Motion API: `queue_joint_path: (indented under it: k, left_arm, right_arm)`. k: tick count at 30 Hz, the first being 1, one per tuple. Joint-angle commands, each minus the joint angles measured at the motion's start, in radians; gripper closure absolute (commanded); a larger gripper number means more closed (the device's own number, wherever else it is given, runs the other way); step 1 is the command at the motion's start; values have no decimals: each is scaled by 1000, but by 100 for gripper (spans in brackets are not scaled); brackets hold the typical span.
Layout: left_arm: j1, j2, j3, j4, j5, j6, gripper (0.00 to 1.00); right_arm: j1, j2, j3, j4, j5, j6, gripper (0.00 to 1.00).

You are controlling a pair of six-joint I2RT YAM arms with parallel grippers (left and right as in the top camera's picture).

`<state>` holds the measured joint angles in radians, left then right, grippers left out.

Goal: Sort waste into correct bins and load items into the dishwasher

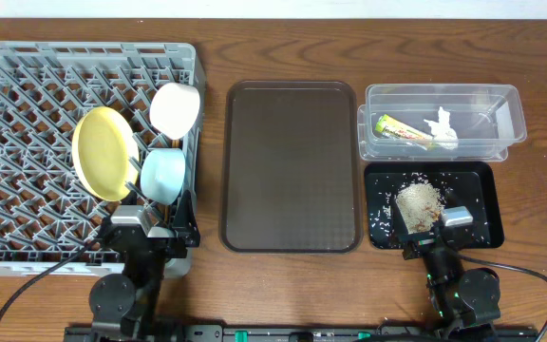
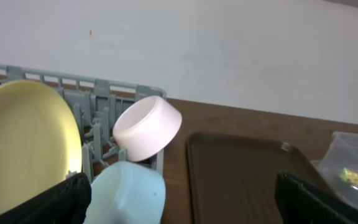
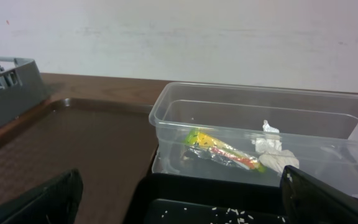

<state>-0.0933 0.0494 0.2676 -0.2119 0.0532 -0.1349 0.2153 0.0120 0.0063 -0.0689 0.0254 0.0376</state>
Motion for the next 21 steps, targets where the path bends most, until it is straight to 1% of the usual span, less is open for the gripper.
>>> queue_joint_path:
  k: [1,4,8,13,21]
  left_arm:
    - [5,-45,-94,90,-35,-10,6]
    - [5,-48,-161,160,-36,-10,6]
    - [5,-48,-235,206,-36,-10,6]
    - [5,-47,-264,146,-36,-9,5]
    - [5,-44,-264,145,-36,-9,5]
  right_arm:
    - [-14,-5,-1,-3,0,2,1]
    - [-14,-5,-1,-3,0,2,1]
    - [-14,-5,-1,-3,0,2,1]
    - [-14,-5,-1,-3,0,2,1]
    - [-14,-5,-1,-3,0,2,1]
